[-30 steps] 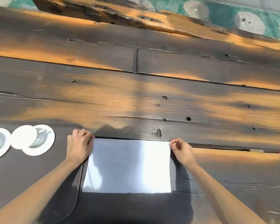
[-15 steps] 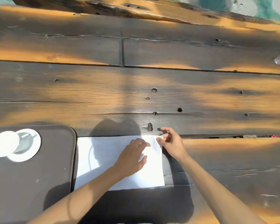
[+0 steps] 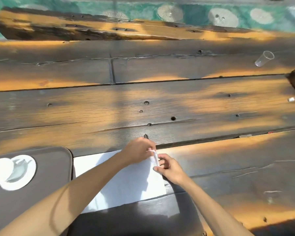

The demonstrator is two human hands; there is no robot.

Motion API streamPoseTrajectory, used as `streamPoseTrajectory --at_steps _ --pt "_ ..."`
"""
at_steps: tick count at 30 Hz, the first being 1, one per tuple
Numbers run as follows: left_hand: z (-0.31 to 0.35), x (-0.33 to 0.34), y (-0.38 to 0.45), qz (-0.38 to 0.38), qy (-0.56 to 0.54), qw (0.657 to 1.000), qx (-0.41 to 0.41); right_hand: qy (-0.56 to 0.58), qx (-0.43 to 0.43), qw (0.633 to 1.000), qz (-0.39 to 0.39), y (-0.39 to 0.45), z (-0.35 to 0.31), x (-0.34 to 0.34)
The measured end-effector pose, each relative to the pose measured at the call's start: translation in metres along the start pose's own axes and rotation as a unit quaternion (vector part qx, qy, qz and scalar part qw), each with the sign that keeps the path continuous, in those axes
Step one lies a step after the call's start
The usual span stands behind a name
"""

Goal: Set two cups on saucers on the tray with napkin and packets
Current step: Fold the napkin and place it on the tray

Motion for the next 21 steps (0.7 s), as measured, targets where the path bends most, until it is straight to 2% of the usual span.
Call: streamPoseTrajectory --at_steps 2,5,8,12,15,21 --pt "-0.005 -0.013 -0.018 0.01 -0.034 0.999 0.023 -0.043 0.008 0.999 -0.026 -0.01 0.007 0.001" --pt "-0.021 -0.044 -0.05 0.059 -0.058 0.997 -0.007 -0.051 0.001 0.998 -0.02 -0.026 -0.008 -0.009" --pt "-0.03 -0.081 -0.083 0.117 -0.063 0.991 -0.027 -0.1 -0.029 0.994 -0.029 -0.033 -0.054 -0.021" --pt "-0.022 -0.133 -0.126 0.193 -0.043 0.98 -0.034 -0.252 -0.077 0.964 -0.028 -0.038 -0.139 -0.023" --pt "-0.017 -0.176 -0.159 0.25 -0.018 0.967 -0.043 -0.368 -0.13 0.92 0.023 -0.044 -0.211 -0.026" --pt "0.006 -0.257 -0.209 0.33 0.027 0.943 -0.036 -0.449 -0.238 0.844 0.172 -0.07 -0.334 -0.034"
Point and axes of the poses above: each hand's wrist, its own y-axis towards the middle knuckle, its own x-axis out of the palm, z = x × y, the point moved 5 cm from there along y, towards the middle knuckle, and after that the axes turned 15 degrees about -z, right-handed, at the moved point
